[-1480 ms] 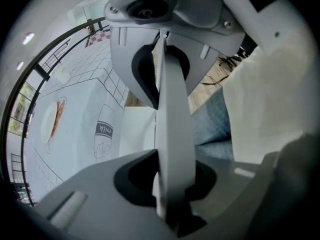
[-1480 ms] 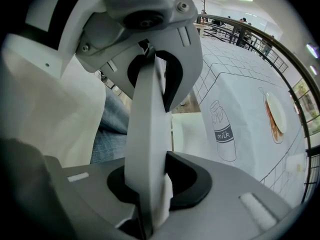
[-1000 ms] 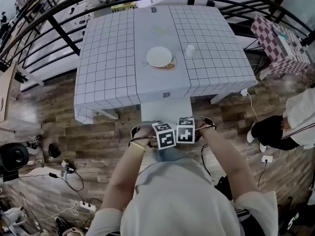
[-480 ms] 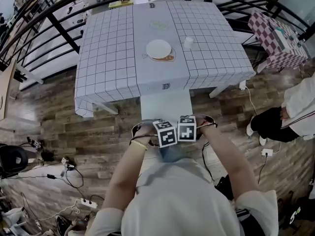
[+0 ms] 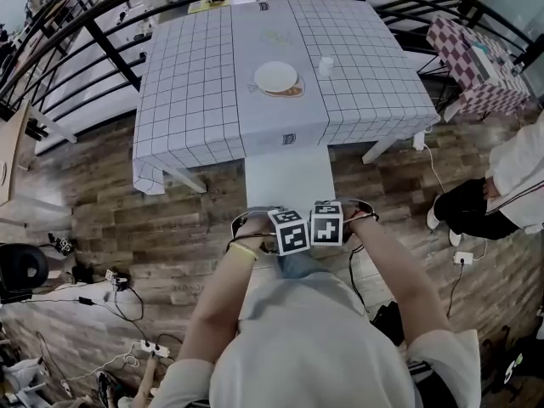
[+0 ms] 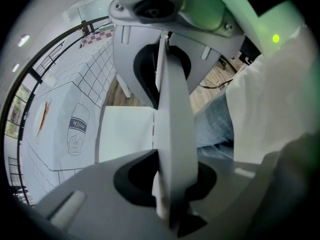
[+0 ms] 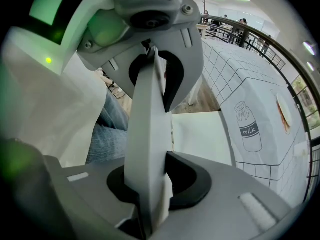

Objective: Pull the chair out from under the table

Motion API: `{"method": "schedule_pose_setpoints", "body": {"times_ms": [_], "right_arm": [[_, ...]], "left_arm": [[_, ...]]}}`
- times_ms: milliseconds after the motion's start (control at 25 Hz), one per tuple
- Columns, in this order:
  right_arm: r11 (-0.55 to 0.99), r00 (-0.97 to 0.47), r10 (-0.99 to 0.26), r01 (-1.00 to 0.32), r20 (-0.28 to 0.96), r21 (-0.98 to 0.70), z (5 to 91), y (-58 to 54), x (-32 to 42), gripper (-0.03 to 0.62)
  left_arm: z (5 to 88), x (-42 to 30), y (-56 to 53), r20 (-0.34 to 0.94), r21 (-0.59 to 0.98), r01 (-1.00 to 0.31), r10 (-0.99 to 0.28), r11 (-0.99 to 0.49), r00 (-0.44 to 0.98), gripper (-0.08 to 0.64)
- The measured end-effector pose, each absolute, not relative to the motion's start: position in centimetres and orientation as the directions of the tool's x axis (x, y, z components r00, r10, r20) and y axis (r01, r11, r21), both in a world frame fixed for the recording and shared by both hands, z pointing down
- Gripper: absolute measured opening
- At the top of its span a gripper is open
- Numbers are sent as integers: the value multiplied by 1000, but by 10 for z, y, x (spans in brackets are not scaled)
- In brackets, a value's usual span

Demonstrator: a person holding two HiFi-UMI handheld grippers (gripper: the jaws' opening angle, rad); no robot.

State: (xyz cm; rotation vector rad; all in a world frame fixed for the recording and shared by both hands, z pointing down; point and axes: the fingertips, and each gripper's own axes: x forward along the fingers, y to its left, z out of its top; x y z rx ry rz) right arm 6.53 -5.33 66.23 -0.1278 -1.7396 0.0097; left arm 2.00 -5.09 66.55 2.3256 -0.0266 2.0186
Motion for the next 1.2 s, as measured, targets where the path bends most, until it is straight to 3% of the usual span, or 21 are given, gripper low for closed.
{"method": "schedule_pose_setpoints", "body": {"times_ms": [1200], "right_arm": [[991,-154,97,106,983,-81,662,26,72,80]], "left_arm": [[666,27,30,989,48,-81,36,-996,145,84]]}}
